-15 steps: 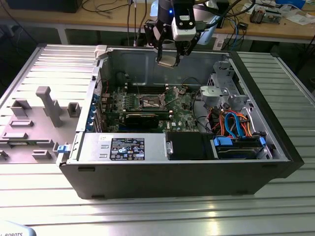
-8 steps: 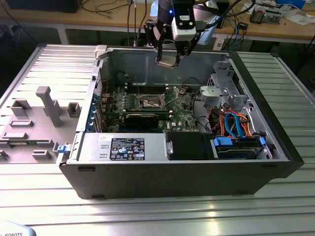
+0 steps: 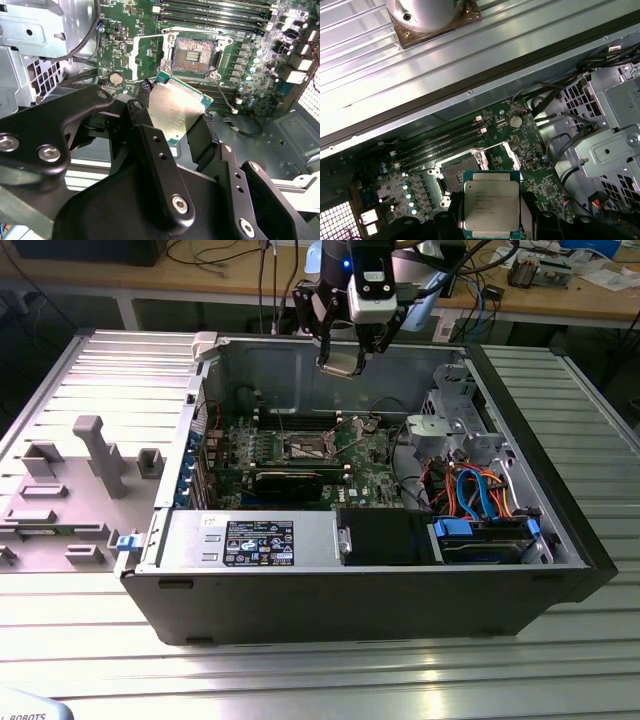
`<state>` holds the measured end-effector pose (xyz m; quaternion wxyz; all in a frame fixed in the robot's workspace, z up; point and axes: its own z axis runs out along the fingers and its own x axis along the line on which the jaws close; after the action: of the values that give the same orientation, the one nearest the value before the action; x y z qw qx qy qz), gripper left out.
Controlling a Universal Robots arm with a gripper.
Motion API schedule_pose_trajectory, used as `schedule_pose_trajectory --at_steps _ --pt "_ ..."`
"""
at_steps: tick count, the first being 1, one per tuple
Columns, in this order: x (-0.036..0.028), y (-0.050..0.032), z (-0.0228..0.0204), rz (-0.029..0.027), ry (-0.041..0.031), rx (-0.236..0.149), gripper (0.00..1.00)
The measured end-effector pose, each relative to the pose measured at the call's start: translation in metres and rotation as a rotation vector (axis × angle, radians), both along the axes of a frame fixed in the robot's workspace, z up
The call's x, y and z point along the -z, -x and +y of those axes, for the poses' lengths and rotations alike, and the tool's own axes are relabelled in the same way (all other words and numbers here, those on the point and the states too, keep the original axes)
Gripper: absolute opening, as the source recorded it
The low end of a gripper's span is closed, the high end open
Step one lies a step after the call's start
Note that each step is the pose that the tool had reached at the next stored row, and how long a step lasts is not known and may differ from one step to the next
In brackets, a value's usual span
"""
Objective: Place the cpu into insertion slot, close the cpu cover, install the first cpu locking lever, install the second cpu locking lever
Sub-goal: 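Place the cpu into insertion slot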
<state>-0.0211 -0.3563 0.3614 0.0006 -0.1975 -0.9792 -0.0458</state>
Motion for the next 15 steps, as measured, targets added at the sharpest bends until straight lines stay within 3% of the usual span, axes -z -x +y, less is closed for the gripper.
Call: schedule_pose_trajectory --at_steps 15 --pt "0.0000 0.0000 0.0000 0.0001 0.0001 0.068 0.54"
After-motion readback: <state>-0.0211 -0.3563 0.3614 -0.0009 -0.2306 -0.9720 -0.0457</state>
